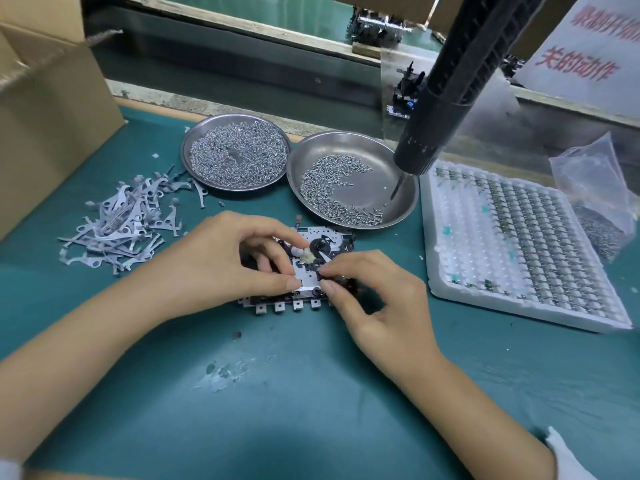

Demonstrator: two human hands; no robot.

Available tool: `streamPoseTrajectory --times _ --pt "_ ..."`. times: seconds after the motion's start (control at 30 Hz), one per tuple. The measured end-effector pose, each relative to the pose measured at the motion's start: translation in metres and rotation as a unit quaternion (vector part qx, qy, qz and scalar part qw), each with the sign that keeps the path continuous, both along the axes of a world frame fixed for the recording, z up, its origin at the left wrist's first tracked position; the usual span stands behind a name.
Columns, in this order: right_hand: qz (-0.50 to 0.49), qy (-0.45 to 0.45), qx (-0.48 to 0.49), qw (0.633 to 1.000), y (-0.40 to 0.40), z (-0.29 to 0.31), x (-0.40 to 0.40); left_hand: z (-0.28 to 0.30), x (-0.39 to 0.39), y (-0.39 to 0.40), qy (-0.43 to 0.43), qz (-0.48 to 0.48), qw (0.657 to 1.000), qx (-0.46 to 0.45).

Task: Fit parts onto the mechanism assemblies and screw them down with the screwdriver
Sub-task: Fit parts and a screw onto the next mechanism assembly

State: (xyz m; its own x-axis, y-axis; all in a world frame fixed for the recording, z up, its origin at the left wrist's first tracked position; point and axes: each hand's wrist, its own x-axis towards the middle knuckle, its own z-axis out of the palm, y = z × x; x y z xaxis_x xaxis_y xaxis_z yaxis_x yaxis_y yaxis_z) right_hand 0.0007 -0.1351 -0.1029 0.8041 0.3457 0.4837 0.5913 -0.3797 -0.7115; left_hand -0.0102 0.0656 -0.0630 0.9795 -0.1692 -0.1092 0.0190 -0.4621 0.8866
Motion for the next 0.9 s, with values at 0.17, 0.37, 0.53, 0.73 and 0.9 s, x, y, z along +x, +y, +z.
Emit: streamPoseTrajectory --times 0.17,0.37,0.53,0.73,0.9 --pt "0.004 -0.019 -0.004 1.000 0.000 -0.001 -0.001 -0.003 0.001 0.002 0.002 -0.004 1.000 -0.009" --pt "-0.055 -0.040 0.049 0.996 0.001 0.003 0.004 -0.002 0.005 0.005 -0.050 0.015 0.997 -0.053" --pt "-0.104 -0.067 -0.028 0.992 -0.002 0.022 0.038 0.005 0.042 0.024 -0.230 0.185 0.940 0.170" --pt "-0.111 0.063 -0.315 0.940 0.004 0.038 0.093 0.002 0.082 0.029 -0.100 0.153 0.928 0.325" --pt "-0.133 0.101 -0.310 0.936 0.014 0.032 0.099 -0.005 0.084 0.028 -0.140 0.222 0.902 0.343"
